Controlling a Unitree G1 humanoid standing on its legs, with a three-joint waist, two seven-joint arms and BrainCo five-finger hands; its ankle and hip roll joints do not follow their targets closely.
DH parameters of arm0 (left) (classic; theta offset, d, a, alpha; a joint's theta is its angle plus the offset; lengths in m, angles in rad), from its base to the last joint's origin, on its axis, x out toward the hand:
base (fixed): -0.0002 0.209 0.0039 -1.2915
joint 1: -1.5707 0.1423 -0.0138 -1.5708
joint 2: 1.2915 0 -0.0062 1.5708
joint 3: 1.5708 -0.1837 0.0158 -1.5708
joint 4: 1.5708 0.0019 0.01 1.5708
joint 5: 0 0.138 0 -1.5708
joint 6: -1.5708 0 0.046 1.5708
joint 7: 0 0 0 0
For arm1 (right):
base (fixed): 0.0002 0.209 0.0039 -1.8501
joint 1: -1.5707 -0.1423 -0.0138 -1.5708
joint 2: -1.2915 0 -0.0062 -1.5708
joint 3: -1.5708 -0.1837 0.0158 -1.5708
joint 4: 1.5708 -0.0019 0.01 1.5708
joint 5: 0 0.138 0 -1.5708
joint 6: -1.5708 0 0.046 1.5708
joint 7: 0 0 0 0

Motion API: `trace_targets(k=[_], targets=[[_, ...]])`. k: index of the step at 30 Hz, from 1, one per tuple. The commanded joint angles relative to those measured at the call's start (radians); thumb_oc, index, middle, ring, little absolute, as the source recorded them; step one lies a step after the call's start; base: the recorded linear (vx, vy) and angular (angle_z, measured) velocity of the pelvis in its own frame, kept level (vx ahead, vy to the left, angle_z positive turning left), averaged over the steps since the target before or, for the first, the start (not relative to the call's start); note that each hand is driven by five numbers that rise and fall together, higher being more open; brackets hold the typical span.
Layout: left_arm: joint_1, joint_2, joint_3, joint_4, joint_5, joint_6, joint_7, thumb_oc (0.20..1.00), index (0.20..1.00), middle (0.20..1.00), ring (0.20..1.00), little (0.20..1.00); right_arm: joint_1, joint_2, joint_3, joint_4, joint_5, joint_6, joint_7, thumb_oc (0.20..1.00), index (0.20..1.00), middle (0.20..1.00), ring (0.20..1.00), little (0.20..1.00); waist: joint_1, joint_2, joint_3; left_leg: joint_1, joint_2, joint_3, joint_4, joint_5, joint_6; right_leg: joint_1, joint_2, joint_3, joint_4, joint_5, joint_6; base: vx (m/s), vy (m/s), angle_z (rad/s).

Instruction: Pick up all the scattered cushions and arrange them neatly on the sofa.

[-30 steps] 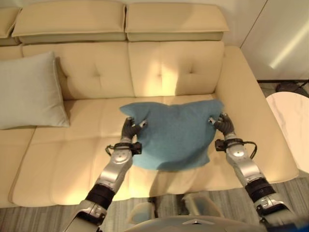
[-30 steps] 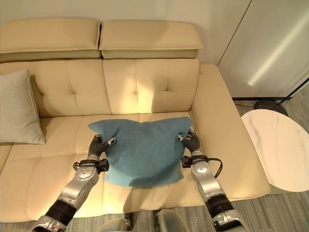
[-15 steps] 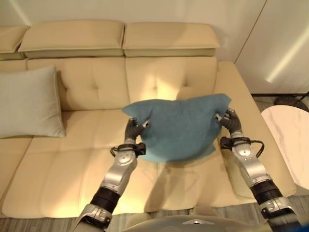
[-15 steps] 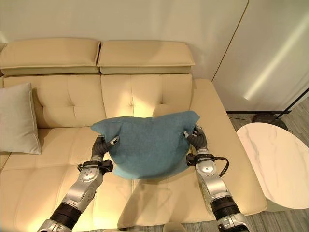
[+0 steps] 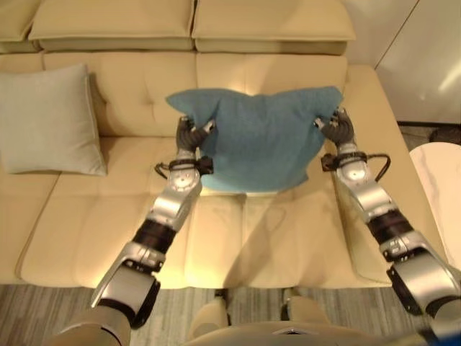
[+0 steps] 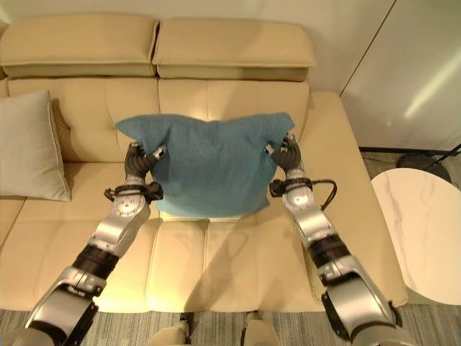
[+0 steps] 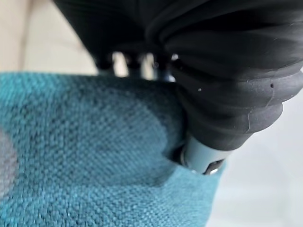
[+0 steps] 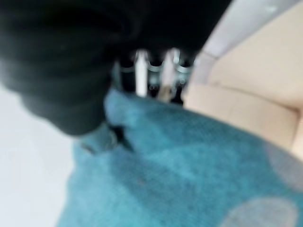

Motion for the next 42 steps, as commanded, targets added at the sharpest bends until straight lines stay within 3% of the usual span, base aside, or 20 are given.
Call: trace_targets(k=[1,12,20,21,22,27,33,37,42], targets=[[-0.236,-0.005,-0.078,-0.017,-0.008,-0.151,0.005,0.200,0.200,0.200,0.200,0.200,-0.181,-0.005,0.018,-0.062,0.007,-0.072,-0.015,0.200,0.200,0.200,0.200,0.200,0.011,0.006,-0.006,-0.017,-0.035,0.037,0.004,-0.024,-0.036,0.018,-0.002,-0.017,0.044,-0.097,0.074,0.00,0.031,0.01],[-0.450,0.046,-0.127,0.198,-0.033,-0.179,0.032,0.200,0.200,0.200,0.200,0.200,-0.408,-0.020,0.101,0.107,0.034,-0.084,-0.041,0.200,0.200,0.200,0.200,0.200,0.013,-0.010,0.012,-0.172,-0.030,0.039,0.004,0.010,-0.052,-0.145,0.001,0.014,0.028,-0.041,0.086,0.01,0.006,-0.01],[-0.458,0.040,-0.141,0.273,-0.014,-0.166,0.016,0.200,0.200,0.200,0.200,0.200,-0.462,-0.041,0.142,0.208,0.001,-0.077,-0.035,0.200,0.200,0.200,0.200,0.200,0.015,-0.009,0.000,-0.259,-0.032,0.031,0.004,0.021,-0.066,-0.222,0.001,0.017,0.007,-0.028,0.096,0.04,-0.014,0.00],[-0.468,0.042,-0.141,0.289,-0.012,-0.166,0.017,0.222,0.222,0.222,0.222,0.222,-0.476,-0.046,0.154,0.233,-0.007,-0.073,-0.035,0.498,0.498,0.498,0.498,0.498,0.018,-0.009,0.001,-0.263,-0.033,0.027,0.004,0.024,-0.066,-0.225,0.002,0.017,0.007,-0.029,0.098,0.05,-0.013,0.02],[-0.500,0.048,-0.149,0.329,-0.007,-0.165,0.029,1.000,1.000,1.000,1.000,1.000,-0.512,-0.060,0.182,0.283,-0.024,-0.070,-0.041,1.000,1.000,1.000,1.000,1.000,0.021,-0.008,0.002,-0.274,-0.032,0.023,0.004,0.029,-0.070,-0.240,0.002,0.015,0.007,-0.025,0.100,0.04,-0.016,0.02],[-0.588,0.092,-0.170,0.464,-0.011,-0.159,0.008,1.000,1.000,1.000,1.000,1.000,-0.592,-0.112,0.228,0.446,-0.036,-0.051,-0.038,1.000,1.000,1.000,1.000,1.000,0.020,-0.005,0.010,-0.290,-0.037,0.022,0.004,0.035,-0.075,-0.258,0.002,0.010,0.007,-0.020,0.103,0.01,-0.013,0.04],[-0.627,0.254,-0.112,0.641,-0.143,-0.155,-0.044,1.000,1.000,1.000,1.000,1.000,-0.592,-0.197,0.195,0.562,0.033,-0.029,-0.042,1.000,1.000,1.000,1.000,1.000,0.019,0.003,0.002,-0.244,-0.037,0.027,0.004,0.016,-0.070,-0.222,0.002,0.014,0.007,-0.030,0.105,0.01,0.009,-0.03],[-0.623,0.309,-0.098,0.652,-0.172,-0.156,-0.073,1.000,1.000,1.000,1.000,1.000,-0.585,-0.249,0.181,0.573,0.064,-0.029,-0.033,1.000,1.000,1.000,1.000,1.000,0.019,0.008,0.000,-0.226,-0.037,0.030,0.004,0.011,-0.069,-0.209,0.003,0.013,0.007,-0.033,0.106,0.00,0.000,0.00],[-0.429,0.366,-0.015,0.439,-0.131,-0.175,-0.087,1.000,1.000,1.000,1.000,1.000,-0.398,-0.343,0.064,0.442,0.092,-0.046,-0.010,1.000,1.000,1.000,1.000,1.000,0.019,0.018,-0.007,-0.173,-0.034,0.033,0.004,-0.002,-0.071,-0.157,0.001,0.005,0.007,-0.050,0.104,0.00,0.000,0.00]])
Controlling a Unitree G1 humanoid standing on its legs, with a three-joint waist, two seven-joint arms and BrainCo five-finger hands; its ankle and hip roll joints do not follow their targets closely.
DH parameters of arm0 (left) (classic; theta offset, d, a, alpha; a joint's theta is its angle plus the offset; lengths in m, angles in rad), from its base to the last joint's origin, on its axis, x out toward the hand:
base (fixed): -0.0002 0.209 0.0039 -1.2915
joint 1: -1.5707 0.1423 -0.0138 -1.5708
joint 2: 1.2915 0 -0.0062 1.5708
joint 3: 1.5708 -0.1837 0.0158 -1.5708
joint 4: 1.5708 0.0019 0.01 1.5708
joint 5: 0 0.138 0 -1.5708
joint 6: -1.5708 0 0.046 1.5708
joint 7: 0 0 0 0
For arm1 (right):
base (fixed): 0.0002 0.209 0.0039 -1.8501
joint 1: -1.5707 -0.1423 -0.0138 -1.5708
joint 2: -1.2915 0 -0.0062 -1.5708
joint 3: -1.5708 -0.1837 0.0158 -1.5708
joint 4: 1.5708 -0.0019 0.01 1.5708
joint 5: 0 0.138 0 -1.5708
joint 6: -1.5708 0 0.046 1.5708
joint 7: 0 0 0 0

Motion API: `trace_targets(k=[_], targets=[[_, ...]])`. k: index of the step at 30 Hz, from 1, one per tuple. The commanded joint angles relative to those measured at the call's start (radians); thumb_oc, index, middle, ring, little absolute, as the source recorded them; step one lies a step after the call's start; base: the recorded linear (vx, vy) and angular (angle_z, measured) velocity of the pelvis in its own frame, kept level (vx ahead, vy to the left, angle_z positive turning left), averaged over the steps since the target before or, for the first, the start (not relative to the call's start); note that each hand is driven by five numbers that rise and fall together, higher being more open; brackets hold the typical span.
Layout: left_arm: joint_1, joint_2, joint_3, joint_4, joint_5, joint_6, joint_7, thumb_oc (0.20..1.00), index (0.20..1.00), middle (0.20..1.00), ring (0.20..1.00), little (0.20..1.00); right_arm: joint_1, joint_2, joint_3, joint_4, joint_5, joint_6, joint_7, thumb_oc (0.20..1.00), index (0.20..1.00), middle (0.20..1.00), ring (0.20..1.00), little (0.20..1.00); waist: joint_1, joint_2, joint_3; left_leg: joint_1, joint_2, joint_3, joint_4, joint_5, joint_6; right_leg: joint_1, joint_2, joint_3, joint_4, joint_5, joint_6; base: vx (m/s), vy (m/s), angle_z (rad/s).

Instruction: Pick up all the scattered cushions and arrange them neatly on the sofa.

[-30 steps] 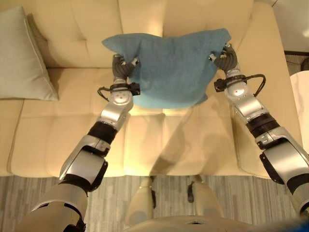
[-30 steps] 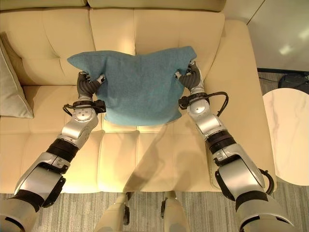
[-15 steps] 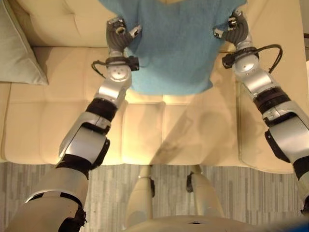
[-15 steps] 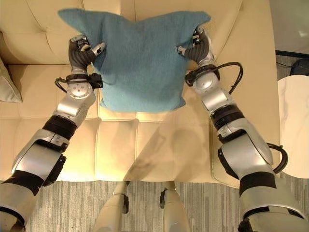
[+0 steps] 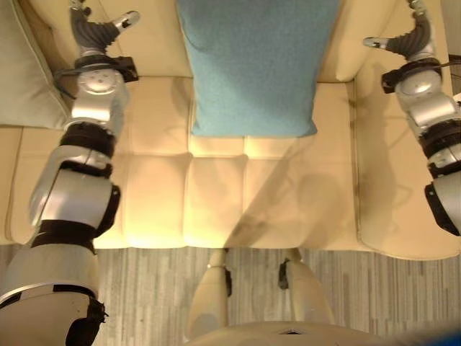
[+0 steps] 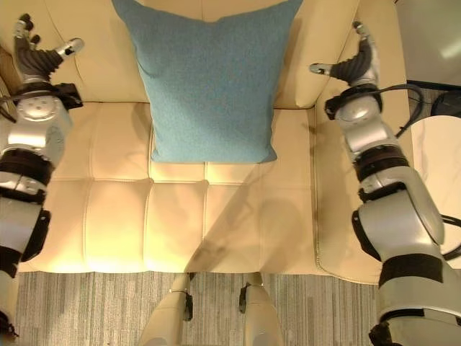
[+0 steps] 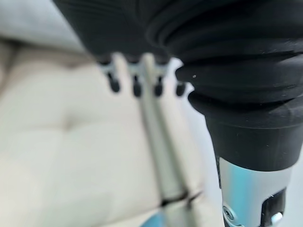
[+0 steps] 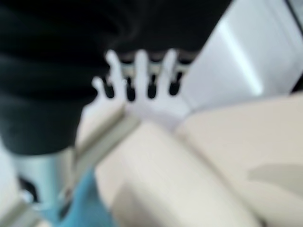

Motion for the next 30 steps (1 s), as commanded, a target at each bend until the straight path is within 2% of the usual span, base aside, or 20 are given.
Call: trace_targets(k=[1,2,3,5,6,9,11,12,13,15,17,18,19,24,28,30], targets=[[0.054,-0.018,0.003,-0.044,0.026,-0.065,0.000,1.000,1.000,1.000,1.000,1.000,0.057,-0.020,-0.039,-0.008,0.034,-0.038,0.002,1.000,1.000,1.000,1.000,1.000,0.014,0.027,-0.076,0.036,-0.036,0.022,0.002,-0.018,-0.065,0.054,0.003,0.011,0.006,-0.071,0.113,0.07,-0.034,0.02],[0.345,-0.078,0.124,-0.267,0.070,-0.068,-0.017,1.000,1.000,1.000,1.000,1.000,0.344,-0.002,-0.208,-0.188,0.003,-0.046,0.032,1.000,1.000,1.000,1.000,1.000,0.008,0.030,-0.082,0.100,-0.036,0.023,0.002,-0.033,-0.069,0.122,0.001,0.003,0.006,-0.092,0.109,0.06,-0.024,0.03],[0.352,-0.079,0.125,-0.273,0.072,-0.066,-0.015,1.000,1.000,1.000,1.000,1.000,0.353,-0.002,-0.211,-0.194,0.001,-0.044,0.031,1.000,1.000,1.000,1.000,1.000,0.008,0.029,-0.083,0.103,-0.036,0.022,0.002,-0.033,-0.069,0.126,0.001,0.002,0.006,-0.092,0.109,0.08,-0.041,0.03],[0.494,-0.120,0.178,-0.360,0.088,-0.065,-0.041,1.000,1.000,1.000,1.000,1.000,0.500,0.030,-0.289,-0.267,-0.028,-0.047,0.053,1.000,1.000,1.000,1.000,1.000,0.003,0.030,-0.088,0.131,-0.035,0.026,0.002,-0.042,-0.071,0.158,0.000,-0.007,0.006,-0.105,0.106,0.03,-0.038,0.06],[0.690,-0.199,0.220,-0.407,0.123,-0.039,-0.091,1.000,1.000,1.000,1.000,1.000,0.697,0.119,-0.374,-0.316,-0.054,-0.050,0.098,1.000,1.000,1.000,1.000,1.000,-0.005,0.030,-0.104,0.172,-0.031,0.028,0.002,-0.041,-0.075,0.206,0.001,-0.023,0.006,-0.114,0.103,0.04,-0.059,0.13],[0.789,-0.228,0.239,-0.393,0.150,-0.019,-0.127,1.000,1.000,1.000,1.000,1.000,0.796,0.153,-0.405,-0.318,-0.081,-0.038,0.118,1.000,1.000,1.000,1.000,1.000,-0.008,0.028,-0.115,0.199,-0.029,0.029,0.002,-0.040,-0.075,0.238,0.007,-0.028,0.006,-0.122,0.098,0.02,-0.036,0.05],[0.906,-0.268,0.260,-0.370,0.164,0.008,-0.168,1.000,1.000,1.000,1.000,1.000,0.896,0.183,-0.424,-0.303,-0.119,-0.030,0.145,1.000,1.000,1.000,1.000,1.000,-0.010,0.027,-0.131,0.226,-0.023,0.031,0.002,-0.039,-0.073,0.267,0.012,-0.033,0.006,-0.127,0.094,0.01,-0.048,0.00],[1.035,-0.305,0.271,-0.299,0.226,0.047,-0.221,1.000,1.000,1.000,1.000,1.000,0.998,0.218,-0.432,-0.257,-0.170,-0.019,0.175,1.000,1.000,1.000,1.000,1.000,-0.011,0.027,-0.147,0.260,-0.018,0.032,0.002,-0.039,-0.070,0.299,0.019,-0.036,0.006,-0.130,0.088,-0.01,-0.041,0.00],[1.037,-0.305,0.271,-0.300,0.226,0.047,-0.221,1.000,1.000,1.000,1.000,1.000,1.000,0.218,-0.432,-0.258,-0.171,-0.018,0.175,1.000,1.000,1.000,1.000,1.000,-0.011,0.027,-0.146,0.262,-0.018,0.032,0.002,-0.040,-0.070,0.301,0.019,-0.035,0.006,-0.131,0.088,-0.03,-0.033,-0.03],[1.083,-0.307,0.259,-0.251,0.314,0.063,-0.232,1.000,1.000,1.000,1.000,1.000,1.046,0.241,-0.439,-0.206,-0.173,-0.014,0.192,1.000,1.000,1.000,1.000,1.000,-0.011,0.029,-0.156,0.287,-0.014,0.037,0.002,-0.043,-0.067,0.327,0.022,-0.033,0.006,-0.136,0.084,-0.01,-0.011,-0.06],[1.117,-0.364,0.249,-0.059,0.384,0.094,-0.252,1.000,1.000,1.000,1.000,1.000,1.082,0.272,-0.414,-0.093,-0.200,-0.010,0.210,1.000,1.000,1.000,1.000,1.000,-0.011,0.027,-0.173,0.320,-0.010,0.038,0.002,-0.044,-0.063,0.359,0.028,-0.029,0.006,-0.139,0.082,-0.02,-0.013,0.00],[1.116,-0.364,0.248,-0.058,0.384,0.093,-0.252,1.000,1.000,1.000,1.000,1.000,1.081,0.271,-0.414,-0.093,-0.199,-0.010,0.211,1.000,1.000,1.000,1.000,1.000,-0.011,0.027,-0.172,0.321,-0.009,0.039,0.002,-0.044,-0.064,0.360,0.028,-0.028,0.006,-0.140,0.082,-0.04,-0.040,-0.02],[1.125,-0.399,0.249,0.065,0.420,0.114,-0.256,1.000,1.000,1.000,1.000,1.000,1.095,0.291,-0.388,-0.006,-0.234,-0.005,0.214,1.000,1.000,1.000,1.000,1.000,-0.011,0.027,-0.181,0.341,-0.005,0.040,0.002,-0.046,-0.060,0.378,0.031,-0.029,0.006,-0.142,0.079,-0.03,-0.032,-0.10],[1.118,-0.437,0.259,0.292,0.498,0.150,-0.242,1.000,1.000,1.000,1.000,1.000,1.122,0.336,-0.374,0.191,-0.259,0.009,0.225,1.000,1.000,1.000,1.000,1.000,-0.013,0.027,-0.195,0.380,0.011,0.032,0.002,-0.044,-0.062,0.422,0.046,-0.032,0.036,-0.175,0.061,-0.06,-0.056,-0.07],[1.117,-0.439,0.262,0.324,0.511,0.155,-0.241,1.000,1.000,1.000,1.000,1.000,1.135,0.348,-0.379,0.231,-0.248,0.007,0.227,1.000,1.000,1.000,1.000,1.000,-0.014,0.023,-0.189,0.375,0.020,0.020,0.002,-0.023,-0.073,0.438,0.063,-0.037,0.030,-0.182,0.048,-0.13,-0.093,0.11],[1.107,-0.439,0.260,0.334,0.508,0.157,-0.239,1.000,1.000,1.000,1.000,1.000,1.142,0.363,-0.394,0.274,-0.228,0.010,0.220,1.000,1.000,1.000,1.000,1.000,-0.011,0.017,-0.179,0.332,0.033,0.013,0.002,0.017,-0.091,0.431,0.085,-0.044,0.006,-0.182,0.040,-0.28,-0.105,0.37]])
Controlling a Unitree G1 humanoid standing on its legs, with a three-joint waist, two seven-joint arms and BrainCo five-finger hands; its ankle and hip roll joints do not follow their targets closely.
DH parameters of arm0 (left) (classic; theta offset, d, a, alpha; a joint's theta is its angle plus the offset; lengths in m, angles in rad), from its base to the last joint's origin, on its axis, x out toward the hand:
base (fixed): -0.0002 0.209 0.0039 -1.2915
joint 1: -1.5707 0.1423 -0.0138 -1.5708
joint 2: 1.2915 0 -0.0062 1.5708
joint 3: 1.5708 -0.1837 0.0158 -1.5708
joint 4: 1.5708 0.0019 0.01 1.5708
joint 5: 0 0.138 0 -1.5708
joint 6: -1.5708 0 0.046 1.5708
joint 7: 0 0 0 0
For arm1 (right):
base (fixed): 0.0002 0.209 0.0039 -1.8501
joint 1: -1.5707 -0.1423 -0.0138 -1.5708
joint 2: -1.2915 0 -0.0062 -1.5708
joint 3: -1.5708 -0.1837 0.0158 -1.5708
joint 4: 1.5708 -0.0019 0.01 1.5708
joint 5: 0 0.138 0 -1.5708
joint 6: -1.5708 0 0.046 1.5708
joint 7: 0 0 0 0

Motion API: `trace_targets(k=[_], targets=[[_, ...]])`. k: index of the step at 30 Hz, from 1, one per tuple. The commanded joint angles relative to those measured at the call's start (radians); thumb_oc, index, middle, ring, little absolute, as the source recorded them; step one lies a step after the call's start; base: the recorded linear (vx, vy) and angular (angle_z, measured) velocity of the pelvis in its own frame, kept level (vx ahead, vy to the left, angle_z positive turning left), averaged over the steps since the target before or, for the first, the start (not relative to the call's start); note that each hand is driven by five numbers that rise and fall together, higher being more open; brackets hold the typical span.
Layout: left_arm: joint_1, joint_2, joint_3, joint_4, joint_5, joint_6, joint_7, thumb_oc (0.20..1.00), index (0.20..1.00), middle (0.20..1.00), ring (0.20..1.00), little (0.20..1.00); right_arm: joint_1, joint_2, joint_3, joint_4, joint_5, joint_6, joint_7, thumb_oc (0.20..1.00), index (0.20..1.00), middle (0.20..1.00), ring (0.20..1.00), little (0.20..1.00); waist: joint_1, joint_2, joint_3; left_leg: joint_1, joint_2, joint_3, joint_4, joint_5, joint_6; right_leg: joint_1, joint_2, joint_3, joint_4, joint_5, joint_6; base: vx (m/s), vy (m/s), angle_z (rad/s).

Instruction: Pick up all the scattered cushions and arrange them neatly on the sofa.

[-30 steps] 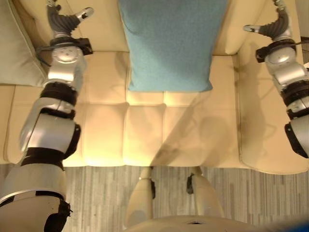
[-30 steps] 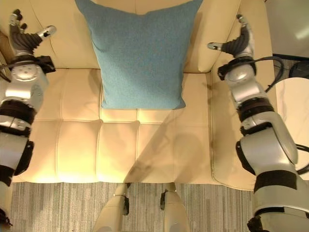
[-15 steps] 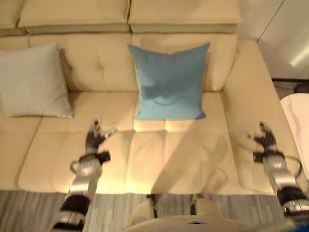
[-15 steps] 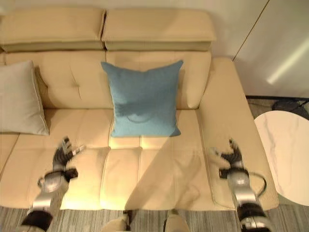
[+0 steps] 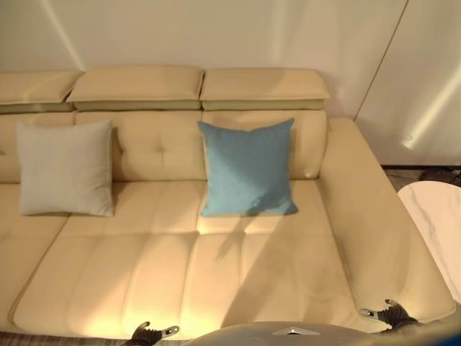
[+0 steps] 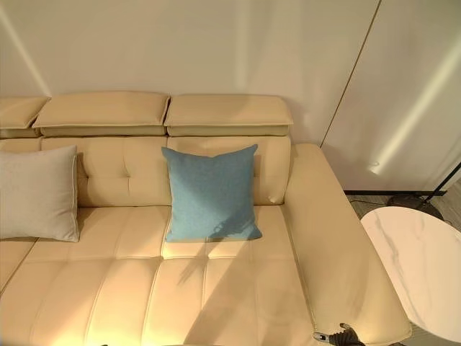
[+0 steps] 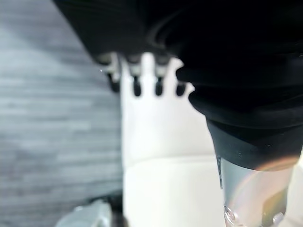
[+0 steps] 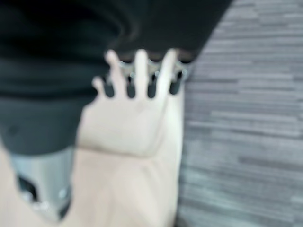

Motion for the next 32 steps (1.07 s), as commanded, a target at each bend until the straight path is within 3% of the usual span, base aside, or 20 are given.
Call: trace_targets(k=[1,2,3,4,5,7,10,13,17,19,20,21,25,32], targets=[[-0.099,0.038,-0.007,0.005,0.013,-0.006,0.010,1.000,1.000,1.000,1.000,1.000,-0.066,0.000,-0.030,0.036,0.037,-0.012,-0.019,1.000,1.000,1.000,1.000,1.000,0.008,-0.035,0.057,-0.062,-0.042,0.017,0.009,0.111,-0.075,0.016,0.026,-0.011,0.012,-0.083,0.050,-0.23,-0.043,0.33],[-0.099,0.038,-0.007,0.005,0.013,-0.006,0.010,1.000,1.000,1.000,1.000,1.000,-0.067,0.000,-0.030,0.037,0.037,-0.012,-0.019,1.000,1.000,1.000,1.000,1.000,0.008,-0.035,0.056,-0.063,-0.042,0.017,0.009,0.111,-0.074,0.016,0.026,-0.011,0.012,-0.083,0.050,-0.34,-0.053,0.38],[-0.109,0.034,-0.014,0.006,0.013,-0.008,0.012,1.000,1.000,1.000,1.000,1.000,-0.072,0.006,-0.030,0.054,0.051,-0.007,-0.018,1.000,1.000,1.000,1.000,1.000,0.007,-0.057,0.070,-0.081,-0.067,0.004,0.096,0.058,-0.047,-0.007,0.010,-0.010,0.012,-0.060,0.050,-0.18,-0.026,0.46],[-0.109,0.034,-0.014,0.006,0.013,-0.008,0.012,1.000,1.000,1.000,1.000,1.000,-0.072,0.006,-0.030,0.054,0.051,-0.007,-0.018,1.000,1.000,1.000,1.000,1.000,0.007,-0.056,0.070,-0.084,-0.067,0.003,0.102,0.054,-0.046,-0.007,0.010,-0.011,0.012,-0.060,0.051,-0.32,-0.018,0.30],[-0.109,0.024,-0.025,0.012,0.021,-0.007,0.005,1.000,1.000,1.000,1.000,1.000,-0.072,0.009,-0.032,0.064,0.053,-0.002,-0.020,1.000,1.000,1.000,1.000,1.000,-0.009,-0.081,0.066,-0.072,-0.094,-0.003,0.202,-0.035,-0.022,-0.037,-0.015,-0.005,0.012,-0.033,0.053,-0.18,0.031,0.22],[-0.107,0.004,-0.033,0.030,0.028,0.001,-0.008,1.000,1.000,1.000,1.000,1.000,-0.065,0.023,-0.038,0.067,0.061,0.007,-0.014,1.000,1.000,1.000,1.000,1.000,-0.022,-0.083,0.056,-0.019,-0.100,-0.033,0.251,-0.091,-0.016,-0.059,-0.021,0.006,0.012,-0.011,0.057,-0.19,0.117,0.13],[-0.113,-0.014,-0.054,0.023,0.034,0.008,-0.009,1.000,1.000,1.000,1.000,1.000,-0.062,0.037,-0.039,0.071,0.078,0.016,-0.007,1.000,1.000,1.000,1.000,1.000,-0.041,-0.058,0.064,0.045,-0.095,-0.041,0.141,-0.101,-0.005,-0.084,-0.022,0.019,0.024,0.014,0.071,-0.09,0.174,0.10],[-0.132,-0.023,-0.067,0.018,0.027,0.010,-0.006,1.000,1.000,1.000,1.000,1.000,-0.093,0.054,-0.029,0.068,0.071,0.027,-0.010,1.000,1.000,1.000,1.000,1.000,-0.045,-0.061,0.096,0.054,-0.142,-0.035,0.110,-0.128,0.025,-0.136,-0.052,0.038,0.046,0.065,0.097,-0.17,0.241,-0.06],[-0.140,-0.015,-0.068,0.024,0.035,0.009,0.002,1.000,1.000,1.000,1.000,1.000,-0.119,0.075,-0.014,0.069,0.056,0.034,-0.015,1.000,1.000,1.000,1.000,1.000,-0.036,-0.060,0.121,0.035,-0.160,-0.004,0.108,-0.121,0.049,-0.187,-0.070,0.068,0.087,0.070,0.116,-0.23,0.192,-0.78],[-0.144,-0.001,-0.071,0.018,0.038,0.007,0.006,1.000,1.000,1.000,1.000,1.000,-0.125,0.079,0.000,0.071,0.058,0.030,-0.015,1.000,1.000,1.000,1.000,1.000,-0.024,-0.046,0.125,-0.001,-0.157,0.002,0.112,-0.100,0.067,-0.174,-0.056,0.080,0.215,-0.006,0.092,-0.27,0.120,-0.29],[-0.144,-0.002,-0.071,0.018,0.038,0.007,0.006,1.000,1.000,1.000,1.000,1.000,-0.125,0.079,0.000,0.072,0.058,0.030,-0.015,1.000,1.000,1.000,1.000,1.000,-0.024,-0.046,0.127,0.002,-0.157,0.002,0.113,-0.101,0.067,-0.173,-0.056,0.080,0.218,-0.010,0.092,-0.16,0.060,-0.04],[-0.190,0.001,-0.084,0.032,0.043,0.038,0.008,1.000,1.000,1.000,1.000,1.000,-0.118,0.084,0.005,0.078,0.052,0.030,-0.011,1.000,1.000,1.000,1.000,1.000,-0.020,-0.036,0.112,-0.010,-0.146,0.003,0.102,-0.088,0.072,-0.127,-0.048,0.083,0.302,-0.082,0.078,-0.08,0.025,-0.01],[-0.188,-0.017,-0.083,0.034,0.035,0.020,0.013,1.000,1.000,1.000,1.000,1.000,-0.105,0.086,0.006,0.107,0.045,0.038,-0.005,1.000,1.000,1.000,1.000,1.000,-0.009,-0.055,0.050,0.007,-0.141,0.022,0.055,-0.072,0.046,-0.028,-0.059,0.073,0.076,-0.049,0.093,0.00,-0.044,-0.13],[-0.182,-0.011,-0.062,0.059,0.028,0.035,0.000,1.000,1.000,1.000,1.000,1.000,-0.099,0.099,0.016,0.105,0.038,0.044,-0.009,1.000,1.000,1.000,1.000,1.000,-0.015,-0.053,0.014,0.048,-0.116,0.033,0.012,-0.051,0.027,0.023,-0.035,0.065,0.012,-0.048,0.092,-0.01,-0.069,0.00]])
